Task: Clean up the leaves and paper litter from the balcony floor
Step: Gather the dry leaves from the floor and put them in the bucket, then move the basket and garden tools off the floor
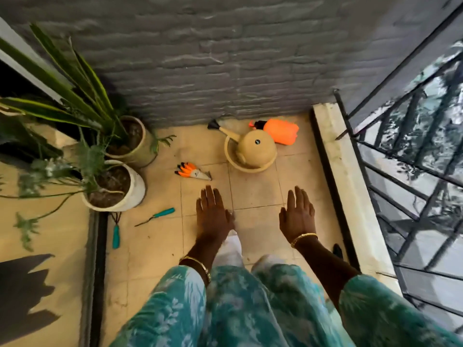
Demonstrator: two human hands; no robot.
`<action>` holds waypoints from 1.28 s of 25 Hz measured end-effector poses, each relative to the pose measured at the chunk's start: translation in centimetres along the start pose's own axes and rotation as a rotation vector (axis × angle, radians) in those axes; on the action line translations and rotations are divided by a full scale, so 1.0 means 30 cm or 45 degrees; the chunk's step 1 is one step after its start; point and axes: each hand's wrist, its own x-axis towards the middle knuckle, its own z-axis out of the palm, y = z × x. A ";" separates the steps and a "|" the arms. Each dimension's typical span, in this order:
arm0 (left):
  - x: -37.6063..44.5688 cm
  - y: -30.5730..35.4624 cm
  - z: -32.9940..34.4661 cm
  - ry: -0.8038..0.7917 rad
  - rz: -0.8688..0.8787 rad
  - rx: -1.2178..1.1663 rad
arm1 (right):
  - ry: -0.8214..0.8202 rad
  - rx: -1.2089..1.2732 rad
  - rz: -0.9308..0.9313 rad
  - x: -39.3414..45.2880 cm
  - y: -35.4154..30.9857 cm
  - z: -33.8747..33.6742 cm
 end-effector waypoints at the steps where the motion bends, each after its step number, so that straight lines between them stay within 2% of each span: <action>1: 0.070 0.003 -0.026 -0.020 0.002 0.000 | -0.027 0.001 0.019 0.076 -0.019 -0.015; 4: 0.290 0.002 -0.056 -0.086 -0.074 -0.026 | -0.108 0.016 0.043 0.323 -0.066 -0.023; 8: 0.553 -0.001 0.030 -0.246 -0.199 -0.090 | -0.386 0.005 0.085 0.627 -0.066 0.091; 11: 0.782 0.008 0.196 -0.370 -0.419 -0.318 | -0.576 0.033 0.104 0.877 -0.034 0.288; 14: 1.074 0.003 0.433 -0.495 -0.676 -0.623 | -0.644 0.093 0.048 1.140 0.000 0.548; 19: 1.562 -0.006 0.815 -0.652 -0.915 -1.057 | -0.709 -0.057 -0.279 1.484 0.033 0.986; 25: 1.873 0.006 1.033 -0.512 -1.182 -1.515 | -0.755 -0.263 -0.436 1.561 0.100 1.269; 28: 1.898 0.005 1.052 -0.521 -1.257 -1.566 | -0.724 -0.286 -0.449 1.580 0.113 1.288; 32: 1.874 0.008 0.989 -0.611 -1.239 -1.668 | -0.695 -0.218 -0.469 1.574 0.146 1.219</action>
